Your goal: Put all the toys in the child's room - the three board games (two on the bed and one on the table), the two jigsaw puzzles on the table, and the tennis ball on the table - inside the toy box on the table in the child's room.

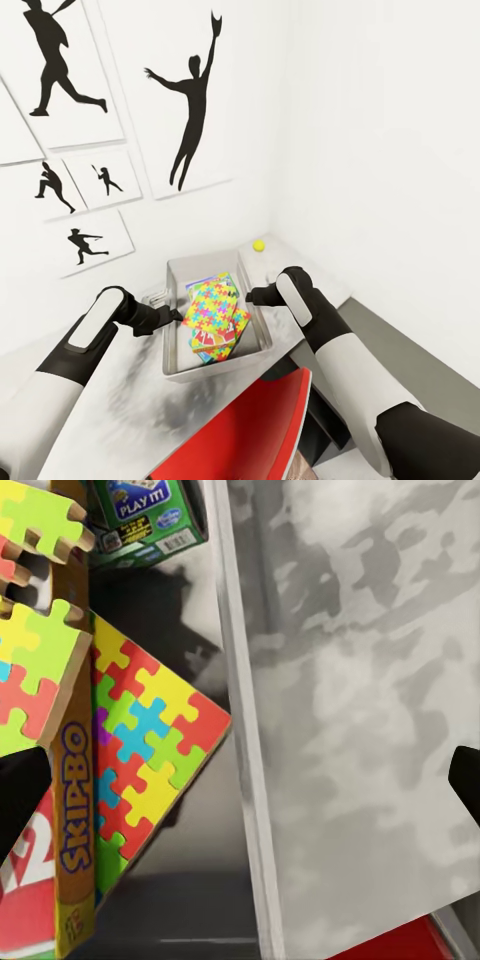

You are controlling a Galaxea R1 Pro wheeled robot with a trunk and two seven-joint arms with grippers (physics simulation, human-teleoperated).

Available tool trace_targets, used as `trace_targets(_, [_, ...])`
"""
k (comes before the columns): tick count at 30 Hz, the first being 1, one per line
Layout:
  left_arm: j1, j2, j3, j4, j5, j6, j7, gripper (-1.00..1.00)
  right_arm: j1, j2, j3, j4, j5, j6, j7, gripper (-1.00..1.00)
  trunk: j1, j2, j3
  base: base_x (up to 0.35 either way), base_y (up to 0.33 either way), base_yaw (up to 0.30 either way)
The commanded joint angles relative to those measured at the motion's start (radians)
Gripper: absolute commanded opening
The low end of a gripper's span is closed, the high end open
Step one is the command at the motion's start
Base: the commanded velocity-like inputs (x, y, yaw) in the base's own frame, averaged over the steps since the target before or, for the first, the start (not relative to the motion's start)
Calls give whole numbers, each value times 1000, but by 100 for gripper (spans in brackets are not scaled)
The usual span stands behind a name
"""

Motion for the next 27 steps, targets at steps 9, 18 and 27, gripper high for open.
trace_targets(9, [-1, 2, -2, -2, 10, 0, 10, 100, -1, 0, 2, -1, -9, 2, -10, 100, 1, -2, -16, 0, 0, 0])
trace_targets(18, [-1, 2, -2, -4, 10, 0, 10, 100, -1, -2, 2, 1, -7, 2, -10, 100, 1, -2, -19, 0, 0, 0])
trace_targets(27, [-1, 2, -2, -5, 10, 0, 8, 100, -1, 0, 0, 78, 1, -1, -10, 100, 1, -2, -19, 0, 0, 0])
